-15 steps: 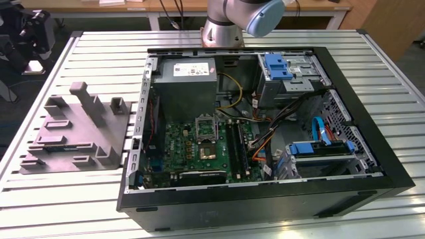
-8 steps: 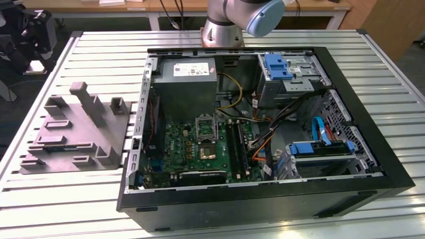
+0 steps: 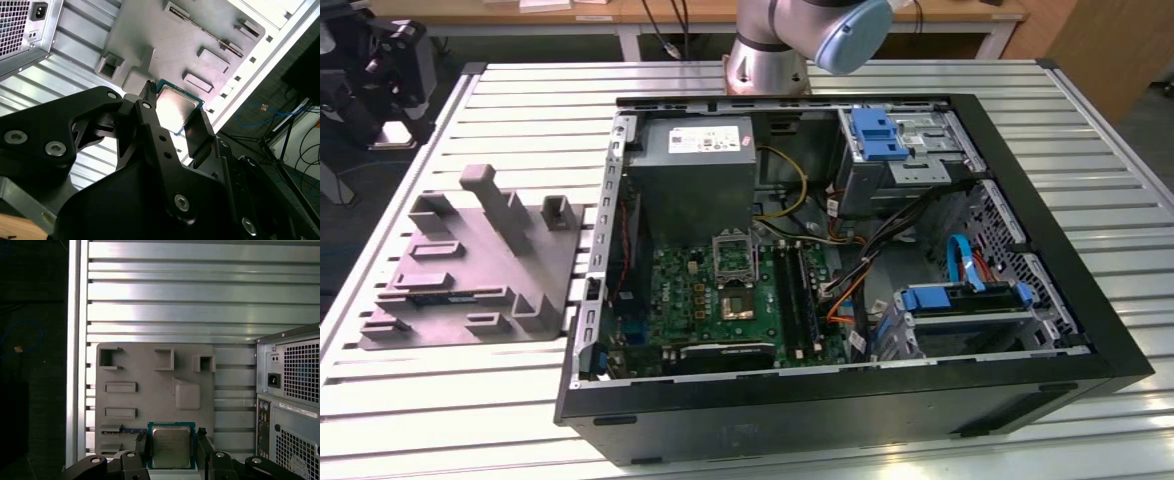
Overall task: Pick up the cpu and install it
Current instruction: 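Pick up the cpu and move it towards the insertion slot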
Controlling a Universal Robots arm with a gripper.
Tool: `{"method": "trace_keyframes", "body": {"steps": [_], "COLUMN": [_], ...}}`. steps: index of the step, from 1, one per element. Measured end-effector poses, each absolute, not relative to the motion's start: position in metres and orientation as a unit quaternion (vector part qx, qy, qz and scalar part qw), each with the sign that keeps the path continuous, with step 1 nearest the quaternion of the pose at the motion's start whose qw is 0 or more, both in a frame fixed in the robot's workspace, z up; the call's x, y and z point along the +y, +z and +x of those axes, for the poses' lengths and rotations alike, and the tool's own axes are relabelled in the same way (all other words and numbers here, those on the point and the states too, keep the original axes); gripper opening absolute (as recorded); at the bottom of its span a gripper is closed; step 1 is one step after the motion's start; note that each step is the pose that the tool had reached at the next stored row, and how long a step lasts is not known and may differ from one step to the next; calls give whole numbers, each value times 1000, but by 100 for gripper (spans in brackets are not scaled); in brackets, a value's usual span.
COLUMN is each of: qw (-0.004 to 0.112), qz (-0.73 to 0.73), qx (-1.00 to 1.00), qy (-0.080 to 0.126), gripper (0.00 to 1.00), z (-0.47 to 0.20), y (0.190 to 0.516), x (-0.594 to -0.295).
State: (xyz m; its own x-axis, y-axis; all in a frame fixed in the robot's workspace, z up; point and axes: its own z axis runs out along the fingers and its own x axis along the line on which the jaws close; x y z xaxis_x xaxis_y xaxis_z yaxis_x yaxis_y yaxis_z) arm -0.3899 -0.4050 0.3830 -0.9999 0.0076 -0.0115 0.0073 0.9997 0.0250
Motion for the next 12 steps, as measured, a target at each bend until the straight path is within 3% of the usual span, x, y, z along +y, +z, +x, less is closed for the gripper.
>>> {"method": "trace_keyframes", "body": {"steps": [12], "qw": [6], "qz": [4], "qx": [1000], "qy": [12], "gripper": [47], "z": [-386], "y": [383], "x": [-405]}}
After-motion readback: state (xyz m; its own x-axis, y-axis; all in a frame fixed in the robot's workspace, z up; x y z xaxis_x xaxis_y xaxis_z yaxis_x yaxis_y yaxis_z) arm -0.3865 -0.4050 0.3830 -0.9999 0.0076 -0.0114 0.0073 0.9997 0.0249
